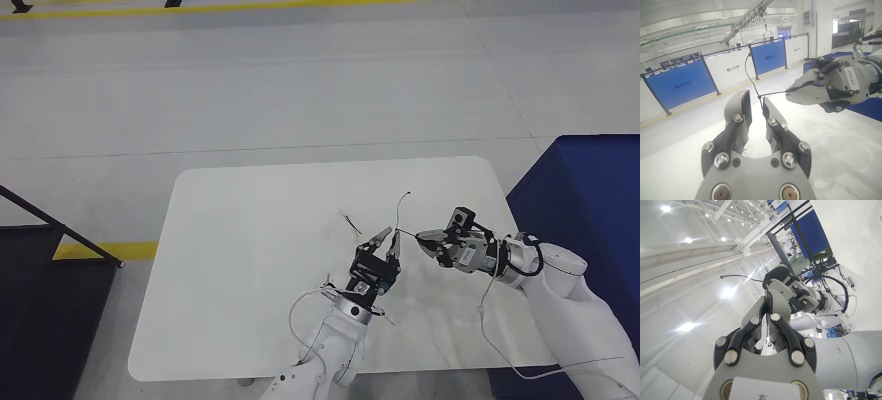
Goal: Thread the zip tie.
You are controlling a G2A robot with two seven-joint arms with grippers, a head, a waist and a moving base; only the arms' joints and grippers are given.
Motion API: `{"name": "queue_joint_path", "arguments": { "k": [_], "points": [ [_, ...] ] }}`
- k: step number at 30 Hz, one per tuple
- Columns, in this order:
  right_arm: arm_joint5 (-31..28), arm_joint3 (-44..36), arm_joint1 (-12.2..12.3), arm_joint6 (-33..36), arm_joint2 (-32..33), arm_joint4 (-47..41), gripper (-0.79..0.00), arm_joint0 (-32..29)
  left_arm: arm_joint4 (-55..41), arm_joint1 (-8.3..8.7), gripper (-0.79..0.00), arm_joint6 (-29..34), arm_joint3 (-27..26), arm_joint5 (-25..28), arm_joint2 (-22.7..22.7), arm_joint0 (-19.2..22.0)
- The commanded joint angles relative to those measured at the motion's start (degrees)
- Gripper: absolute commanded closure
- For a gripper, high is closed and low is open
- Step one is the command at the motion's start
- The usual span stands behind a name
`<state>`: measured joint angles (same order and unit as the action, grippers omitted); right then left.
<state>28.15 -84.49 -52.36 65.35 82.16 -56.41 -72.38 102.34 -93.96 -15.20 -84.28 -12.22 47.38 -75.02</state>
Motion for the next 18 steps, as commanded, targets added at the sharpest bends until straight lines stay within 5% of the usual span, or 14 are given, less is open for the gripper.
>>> {"name": "queue_joint_path", "arguments": {
  "k": [1,4,18],
  "points": [
    [0.1,-0.1,0.0,0.0,0.0,0.1,0.000,0.0,0.0,0.00,-0.049,0.1,0.0,0.1,0.0,0.0],
    [0.1,-0.2,0.1,0.0,0.0,0.2,0.000,0.1,0.2,0.00,0.000,0.3,-0.2,0.2,0.1,0.1],
    [-0.1,0.0,0.2,-1.3,1.9,-2.2,0.000,0.9,2.0,0.19,0.000,0.8,0.0,1.2,0.1,0.1]
  ]
}}
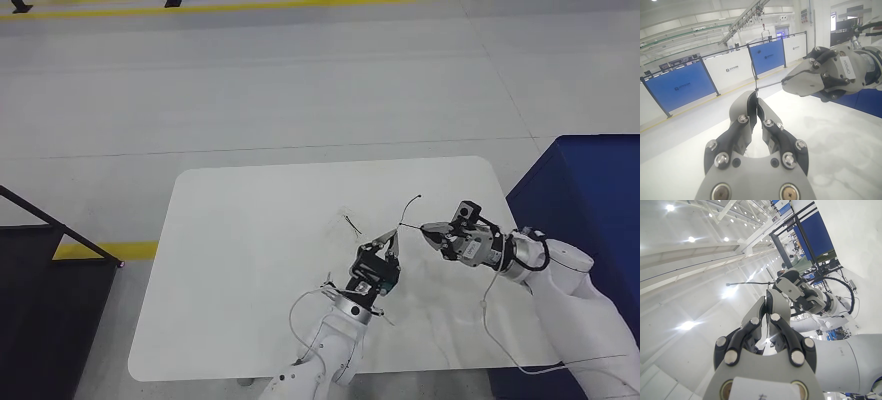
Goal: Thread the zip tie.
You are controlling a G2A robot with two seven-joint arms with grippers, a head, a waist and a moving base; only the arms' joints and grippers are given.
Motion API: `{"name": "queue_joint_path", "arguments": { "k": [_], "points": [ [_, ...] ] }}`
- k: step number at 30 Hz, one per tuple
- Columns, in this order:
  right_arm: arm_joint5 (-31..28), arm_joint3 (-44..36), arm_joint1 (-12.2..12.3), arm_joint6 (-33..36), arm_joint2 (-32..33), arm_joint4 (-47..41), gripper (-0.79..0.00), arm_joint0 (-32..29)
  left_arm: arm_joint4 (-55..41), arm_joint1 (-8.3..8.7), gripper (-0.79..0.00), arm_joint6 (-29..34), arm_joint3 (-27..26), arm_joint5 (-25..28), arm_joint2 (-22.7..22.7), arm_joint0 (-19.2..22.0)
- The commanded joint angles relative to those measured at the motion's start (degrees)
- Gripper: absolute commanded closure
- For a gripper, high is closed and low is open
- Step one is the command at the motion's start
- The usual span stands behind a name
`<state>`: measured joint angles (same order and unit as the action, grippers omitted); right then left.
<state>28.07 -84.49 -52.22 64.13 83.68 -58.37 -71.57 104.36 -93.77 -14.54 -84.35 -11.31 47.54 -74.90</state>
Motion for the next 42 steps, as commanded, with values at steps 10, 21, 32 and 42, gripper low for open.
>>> {"name": "queue_joint_path", "arguments": {
  "k": [10,21,32,42],
  "points": [
    [-1.5,0.9,0.2,-0.4,3.8,-4.4,0.000,0.3,1.0,0.10,0.000,1.8,0.7,1.6,-0.3,0.1],
    [-1.8,0.9,0.0,-0.2,4.0,-5.6,0.000,-0.5,2.3,0.31,0.000,2.6,0.6,3.6,-0.9,-0.1],
    [-1.6,1.6,0.2,0.1,5.4,-5.6,0.000,-0.1,3.0,0.56,0.000,3.2,0.2,4.6,-0.9,-0.5],
    [-0.2,1.1,0.4,-0.1,5.0,-3.7,0.000,0.1,4.7,0.74,-0.785,2.7,-1.2,3.2,-1.2,-1.1]
  ]
}}
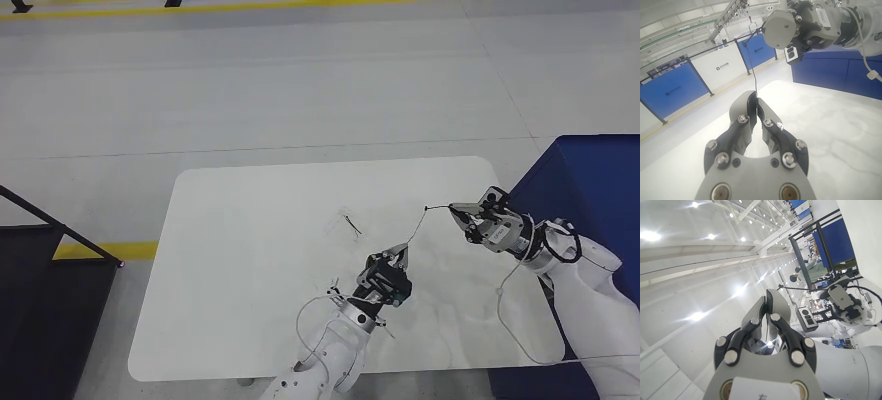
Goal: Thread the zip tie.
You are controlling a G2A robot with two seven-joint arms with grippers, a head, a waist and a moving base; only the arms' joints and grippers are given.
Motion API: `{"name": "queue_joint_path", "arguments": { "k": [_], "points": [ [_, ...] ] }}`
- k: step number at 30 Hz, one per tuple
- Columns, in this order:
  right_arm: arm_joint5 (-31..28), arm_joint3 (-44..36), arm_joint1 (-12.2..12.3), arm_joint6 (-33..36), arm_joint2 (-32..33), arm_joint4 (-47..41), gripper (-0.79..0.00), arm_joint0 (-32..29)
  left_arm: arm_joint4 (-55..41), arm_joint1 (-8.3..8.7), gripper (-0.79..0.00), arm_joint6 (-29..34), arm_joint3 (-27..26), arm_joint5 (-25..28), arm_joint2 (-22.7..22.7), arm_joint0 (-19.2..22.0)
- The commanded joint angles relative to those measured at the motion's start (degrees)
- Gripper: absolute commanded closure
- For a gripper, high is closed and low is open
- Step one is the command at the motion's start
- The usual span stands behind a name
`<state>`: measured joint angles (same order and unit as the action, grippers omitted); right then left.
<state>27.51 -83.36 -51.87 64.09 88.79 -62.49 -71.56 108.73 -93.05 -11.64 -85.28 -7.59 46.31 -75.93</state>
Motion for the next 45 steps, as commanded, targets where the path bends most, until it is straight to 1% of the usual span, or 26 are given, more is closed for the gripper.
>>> {"name": "queue_joint_path", "arguments": {
  "k": [1,6,9,11,13,15,16,18,19,20,21,22,25,27,28,30,32,34,37,39,42,45],
  "points": [
    [1.3,-0.4,0.2,0.2,-0.5,2.1,0.000,0.1,0.3,0.02,-0.785,-0.9,-0.5,-1.0,0.0,-0.3],
    [1.8,-0.7,0.2,0.3,-0.8,3.0,0.000,0.2,-1.8,0.07,-0.785,-3.8,-1.7,-2.1,0.4,-1.2],
    [1.6,-0.7,0.2,0.0,-0.8,2.9,0.000,0.1,-3.5,0.23,-0.785,-3.9,-2.7,-1.6,1.2,-1.9],
    [1.4,-0.9,0.2,-1.2,-0.4,1.8,0.000,0.0,-5.7,0.45,-0.785,-3.0,-4.4,-0.3,2.5,-2.6],
    [1.1,-1.4,0.2,-0.8,0.5,1.2,0.000,0.0,-8.5,0.85,-0.785,-1.4,-6.9,1.0,4.9,-3.6],
    [0.9,-2.6,0.4,0.1,1.3,1.8,0.000,-0.2,-8.4,1.36,-0.785,1.1,-8.7,-0.2,8.4,-4.2],
    [1.5,-3.3,0.5,0.7,1.6,1.7,0.000,-0.5,-8.5,1.54,-0.785,3.7,-8.9,-1.3,10.2,-4.4],
    [3.1,-6.4,0.7,2.3,1.8,1.9,0.000,-1.3,-8.5,1.73,-0.785,9.3,-9.7,-3.9,13.2,-4.1],
    [4.4,-8.1,0.9,3.5,1.6,2.3,0.000,-1.9,-9.2,1.73,-0.785,13.2,-9.7,-5.4,14.6,-4.1],
    [4.4,-8.5,1.0,3.2,1.9,3.1,0.000,-2.1,-10.0,1.66,-0.785,18.0,-9.9,-6.8,15.6,-3.8],
    [4.4,-8.5,1.0,3.2,1.9,3.1,0.000,-2.1,-9.2,1.61,-0.785,20.7,-10.4,-8.7,16.3,-3.3],
    [4.4,-8.5,1.0,3.2,1.9,3.1,0.000,-2.1,-8.7,1.59,-0.785,21.2,-10.6,-9.6,16.5,-3.1],
    [4.4,-8.5,1.0,3.2,1.9,3.1,0.000,-2.1,-8.7,1.59,-0.785,21.2,-10.6,-9.6,16.5,-3.1],
    [3.0,-12.3,1.0,2.6,1.1,5.9,0.000,-2.6,-8.7,1.59,-0.785,21.2,-10.6,-9.6,16.5,-3.1],
    [3.1,-14.8,1.1,3.8,0.7,5.9,0.000,-3.3,-8.7,1.59,-0.785,21.2,-10.6,-9.6,16.5,-3.1],
    [6.2,-19.1,1.0,6.5,-0.3,2.4,0.000,-4.3,-8.7,1.59,-0.785,21.2,-10.6,-9.6,16.5,-3.1],
    [7.7,-24.2,1.2,5.0,-2.1,-0.9,0.000,-5.2,-8.7,1.59,-0.785,21.2,-10.6,-9.6,16.5,-3.1],
    [9.3,-28.6,1.7,3.4,-4.0,-2.0,0.000,-5.2,-8.7,1.59,-0.785,21.2,-10.6,-9.6,16.5,-3.1],
    [10.7,-32.5,2.3,2.0,-6.5,-4.8,0.000,-4.5,-8.7,1.59,-0.785,21.2,-10.6,-9.6,16.5,-3.1],
    [11.3,-34.8,2.7,1.4,-6.9,-5.5,0.000,-3.6,-8.7,1.59,-0.785,21.2,-10.6,-9.6,16.5,-3.1],
    [11.6,-36.7,3.1,1.1,-6.5,-5.8,0.000,-2.8,-8.7,1.59,-0.785,21.2,-10.6,-9.6,16.5,-3.1],
    [11.6,-36.7,3.3,1.1,-6.4,-6.7,0.000,-2.3,-8.7,1.59,-0.785,21.2,-10.6,-9.6,16.5,-3.1]
  ]
}}
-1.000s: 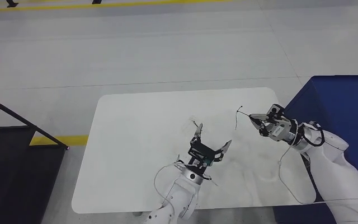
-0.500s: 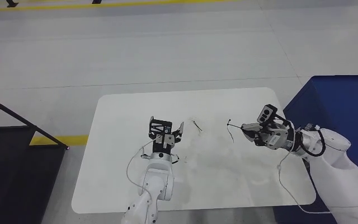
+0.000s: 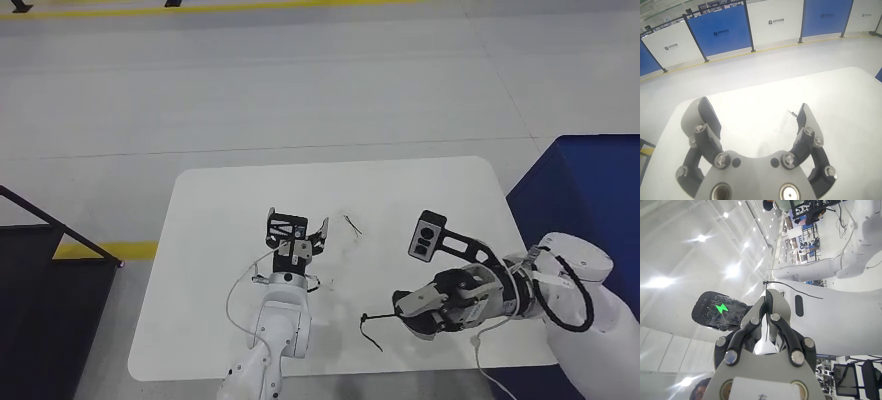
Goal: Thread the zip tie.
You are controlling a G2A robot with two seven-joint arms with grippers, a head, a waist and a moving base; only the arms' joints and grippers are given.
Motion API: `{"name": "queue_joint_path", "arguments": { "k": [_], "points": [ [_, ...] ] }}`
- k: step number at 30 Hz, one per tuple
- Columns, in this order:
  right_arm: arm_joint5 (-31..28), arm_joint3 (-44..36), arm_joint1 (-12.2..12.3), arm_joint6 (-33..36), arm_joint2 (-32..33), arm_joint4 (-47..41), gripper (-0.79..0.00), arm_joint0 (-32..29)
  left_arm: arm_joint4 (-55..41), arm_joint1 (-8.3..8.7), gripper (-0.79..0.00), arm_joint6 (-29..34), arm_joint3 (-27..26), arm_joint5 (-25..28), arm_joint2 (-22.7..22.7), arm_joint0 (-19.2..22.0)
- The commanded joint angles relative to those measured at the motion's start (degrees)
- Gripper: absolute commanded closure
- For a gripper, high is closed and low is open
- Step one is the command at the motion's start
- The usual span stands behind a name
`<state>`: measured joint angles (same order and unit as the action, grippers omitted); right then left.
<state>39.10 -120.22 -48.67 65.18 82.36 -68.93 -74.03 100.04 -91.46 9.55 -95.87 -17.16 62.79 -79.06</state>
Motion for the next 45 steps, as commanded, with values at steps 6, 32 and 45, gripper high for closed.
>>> {"name": "queue_joint_path", "arguments": {
  "k": [6,32,45],
  "points": [
    [-5.4,6.1,0.2,-3.2,2.0,5.1,0.000,1.0,0.0,0.00,-0.785,0.0,0.0,0.0,0.0,0.0],
    [-1.9,64.9,-12.9,-20.0,-37.3,15.2,0.000,38.9,0.0,0.00,-0.785,0.0,0.0,0.0,0.0,0.0],
    [-16.2,71.6,-15.8,-14.3,-38.8,17.3,-0.785,41.8,0.0,0.00,-0.785,0.0,0.0,0.0,0.0,0.0]
  ]
}}
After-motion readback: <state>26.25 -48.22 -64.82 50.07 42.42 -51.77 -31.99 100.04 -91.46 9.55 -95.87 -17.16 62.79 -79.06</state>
